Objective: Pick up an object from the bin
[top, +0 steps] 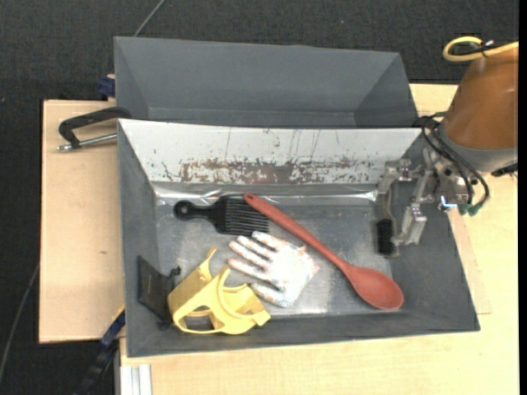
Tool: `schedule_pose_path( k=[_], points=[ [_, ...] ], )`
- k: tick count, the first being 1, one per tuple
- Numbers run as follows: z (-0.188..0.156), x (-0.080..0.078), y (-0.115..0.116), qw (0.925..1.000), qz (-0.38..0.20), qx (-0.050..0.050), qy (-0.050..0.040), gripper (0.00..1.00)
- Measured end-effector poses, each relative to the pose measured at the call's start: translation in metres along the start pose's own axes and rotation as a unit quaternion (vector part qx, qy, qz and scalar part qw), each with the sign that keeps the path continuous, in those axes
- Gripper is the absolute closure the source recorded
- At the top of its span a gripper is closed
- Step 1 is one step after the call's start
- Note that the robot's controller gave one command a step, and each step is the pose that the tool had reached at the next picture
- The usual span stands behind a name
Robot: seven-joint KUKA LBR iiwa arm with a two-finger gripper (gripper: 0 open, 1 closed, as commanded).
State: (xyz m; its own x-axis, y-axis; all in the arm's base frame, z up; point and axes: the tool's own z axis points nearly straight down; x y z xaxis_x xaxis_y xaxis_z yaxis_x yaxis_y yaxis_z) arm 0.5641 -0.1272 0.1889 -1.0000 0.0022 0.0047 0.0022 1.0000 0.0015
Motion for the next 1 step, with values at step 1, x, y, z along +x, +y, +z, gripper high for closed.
schedule_pose_path(
  k=[1],
  points=[
    [-0.0051,-0.0016,0.0006,1.0000,-0.001,0.001,-0.0043,0.00]
  ],
)
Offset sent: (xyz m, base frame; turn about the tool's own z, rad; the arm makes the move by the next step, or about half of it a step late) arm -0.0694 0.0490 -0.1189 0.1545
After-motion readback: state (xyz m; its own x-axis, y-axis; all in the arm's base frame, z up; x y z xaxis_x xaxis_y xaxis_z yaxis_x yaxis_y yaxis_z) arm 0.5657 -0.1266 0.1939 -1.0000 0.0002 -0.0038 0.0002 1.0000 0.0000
